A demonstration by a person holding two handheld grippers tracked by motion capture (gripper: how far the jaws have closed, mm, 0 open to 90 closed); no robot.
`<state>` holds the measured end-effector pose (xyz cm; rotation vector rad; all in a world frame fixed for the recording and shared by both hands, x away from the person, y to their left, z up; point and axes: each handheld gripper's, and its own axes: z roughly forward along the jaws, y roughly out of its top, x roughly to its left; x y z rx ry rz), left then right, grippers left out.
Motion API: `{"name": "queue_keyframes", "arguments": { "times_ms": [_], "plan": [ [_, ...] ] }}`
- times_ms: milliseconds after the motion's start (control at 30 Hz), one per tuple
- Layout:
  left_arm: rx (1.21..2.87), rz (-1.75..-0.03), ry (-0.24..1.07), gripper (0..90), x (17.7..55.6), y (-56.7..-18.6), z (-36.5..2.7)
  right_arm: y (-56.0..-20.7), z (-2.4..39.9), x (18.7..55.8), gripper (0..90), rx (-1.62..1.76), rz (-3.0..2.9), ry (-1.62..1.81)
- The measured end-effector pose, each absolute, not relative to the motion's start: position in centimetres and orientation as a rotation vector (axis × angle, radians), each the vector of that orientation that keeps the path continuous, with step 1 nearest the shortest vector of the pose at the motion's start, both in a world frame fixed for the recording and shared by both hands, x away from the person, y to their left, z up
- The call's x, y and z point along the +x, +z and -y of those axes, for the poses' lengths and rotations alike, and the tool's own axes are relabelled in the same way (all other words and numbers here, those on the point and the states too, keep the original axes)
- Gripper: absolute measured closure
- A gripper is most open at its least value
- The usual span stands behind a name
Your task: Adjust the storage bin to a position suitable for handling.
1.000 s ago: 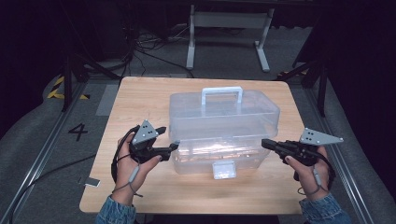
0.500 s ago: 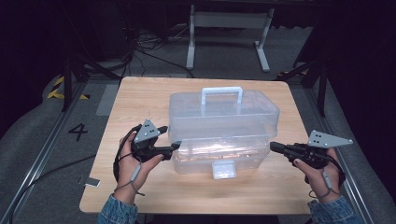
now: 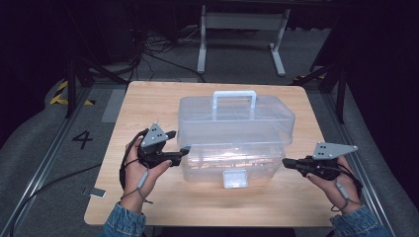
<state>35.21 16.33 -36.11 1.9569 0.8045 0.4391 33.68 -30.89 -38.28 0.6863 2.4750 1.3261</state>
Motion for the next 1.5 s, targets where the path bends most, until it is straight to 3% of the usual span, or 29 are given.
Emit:
{"name": "queue_keyframes", "arguments": {
  "times_ms": [433, 1133, 1500],
  "plan": [
    [1.943, -0.801, 0.417, 30.5, 35.6, -36.0, -16.3, -39.4, 26.8, 35.0, 74.3, 0.419, -2.581, 1.242],
    [1.900, -0.858, 0.469, 28.7, 36.1, -36.1, -15.7, -39.3, 25.8, 35.8, 79.0, 0.307, -2.651, 1.171],
    [1.867, -0.876, 0.477, 34.5, 36.6, -36.2, -15.4, -39.2, 26.0, 35.9, 85.0, 0.288, -2.717, 1.232]
  ]
}}
